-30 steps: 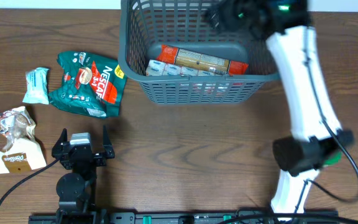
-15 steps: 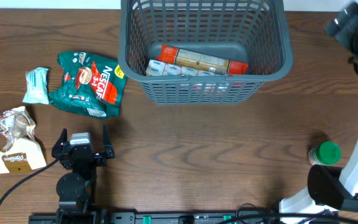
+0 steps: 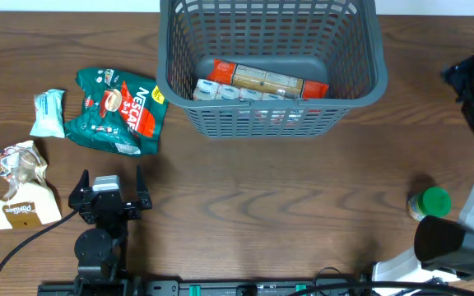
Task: Pack container
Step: 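Lower the right gripper over the green-lidded jar and grasp it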
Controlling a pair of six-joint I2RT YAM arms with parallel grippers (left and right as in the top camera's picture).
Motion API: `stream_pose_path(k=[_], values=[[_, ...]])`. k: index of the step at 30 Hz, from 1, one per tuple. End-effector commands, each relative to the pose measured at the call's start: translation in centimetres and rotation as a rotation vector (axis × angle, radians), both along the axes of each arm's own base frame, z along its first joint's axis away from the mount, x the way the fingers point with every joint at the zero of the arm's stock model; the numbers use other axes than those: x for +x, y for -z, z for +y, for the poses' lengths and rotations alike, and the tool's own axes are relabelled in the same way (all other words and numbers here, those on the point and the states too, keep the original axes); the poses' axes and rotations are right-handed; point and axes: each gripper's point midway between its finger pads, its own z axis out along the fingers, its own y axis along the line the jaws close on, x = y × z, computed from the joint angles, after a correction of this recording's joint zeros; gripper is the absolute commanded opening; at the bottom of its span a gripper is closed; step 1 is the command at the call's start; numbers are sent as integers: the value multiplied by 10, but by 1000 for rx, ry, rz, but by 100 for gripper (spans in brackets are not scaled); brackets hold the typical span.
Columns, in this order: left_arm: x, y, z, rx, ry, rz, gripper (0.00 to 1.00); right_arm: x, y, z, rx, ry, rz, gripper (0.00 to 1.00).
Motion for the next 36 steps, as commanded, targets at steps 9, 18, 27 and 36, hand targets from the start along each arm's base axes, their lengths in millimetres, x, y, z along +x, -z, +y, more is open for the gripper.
stream_pose_path(k=[9, 18, 27, 36], values=[[0, 15, 2, 18, -4, 38, 99, -78, 82, -21, 58, 339, 212, 99], [0, 15, 2, 18, -4, 38, 98, -111, 130, -33, 56, 318, 182, 99], [0, 15, 2, 18, -4, 38, 99, -104, 176, -29, 105, 222, 129, 99], [0, 15, 2, 18, -4, 38, 99, -98, 213, -23, 138, 231, 69, 98]])
